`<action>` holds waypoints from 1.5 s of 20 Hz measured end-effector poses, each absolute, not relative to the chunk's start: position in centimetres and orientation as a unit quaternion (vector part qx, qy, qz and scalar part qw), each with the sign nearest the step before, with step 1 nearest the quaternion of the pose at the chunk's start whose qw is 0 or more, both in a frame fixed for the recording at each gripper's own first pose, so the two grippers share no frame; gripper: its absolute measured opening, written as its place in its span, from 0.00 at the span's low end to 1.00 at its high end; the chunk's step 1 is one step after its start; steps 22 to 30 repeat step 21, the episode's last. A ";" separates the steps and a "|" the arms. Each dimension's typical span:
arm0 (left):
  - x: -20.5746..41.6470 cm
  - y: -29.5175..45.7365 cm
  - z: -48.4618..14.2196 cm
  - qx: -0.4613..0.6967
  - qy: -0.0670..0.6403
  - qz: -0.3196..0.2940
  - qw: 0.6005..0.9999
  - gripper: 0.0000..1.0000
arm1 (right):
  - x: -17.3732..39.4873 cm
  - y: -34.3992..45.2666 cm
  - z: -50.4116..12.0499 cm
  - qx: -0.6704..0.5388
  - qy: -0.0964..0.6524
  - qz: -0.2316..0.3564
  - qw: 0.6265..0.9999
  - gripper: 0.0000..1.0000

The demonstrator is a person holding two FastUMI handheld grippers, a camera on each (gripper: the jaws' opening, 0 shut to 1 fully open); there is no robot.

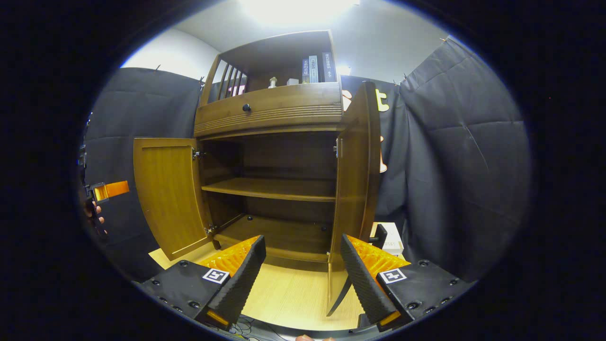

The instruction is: Open the right door of the double-door shoe cabinet with the right hand, and open the left door with the left hand.

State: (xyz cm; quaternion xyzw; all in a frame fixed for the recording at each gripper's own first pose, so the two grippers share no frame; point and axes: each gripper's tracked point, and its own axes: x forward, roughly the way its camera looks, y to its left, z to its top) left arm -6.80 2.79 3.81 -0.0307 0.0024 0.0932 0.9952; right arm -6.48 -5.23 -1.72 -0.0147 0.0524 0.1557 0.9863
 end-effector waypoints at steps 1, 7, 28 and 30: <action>-7.0 2.5 3.9 -0.028 0.006 0.096 0.995 0.96 | -6.5 -5.6 -1.3 -0.010 0.049 0.157 0.986 0.97; -7.1 2.0 4.5 -0.027 0.010 0.120 0.992 0.96 | -7.7 -6.5 -2.1 0.016 0.058 0.165 0.984 0.94; 1.3 -1.5 -2.8 0.046 0.032 0.010 0.998 0.97 | -5.5 -0.5 -3.1 -0.031 0.061 0.115 0.991 0.97; 1.3 -1.5 -2.8 0.046 0.032 0.010 0.998 0.97 | -5.5 -0.5 -3.1 -0.031 0.061 0.115 0.991 0.97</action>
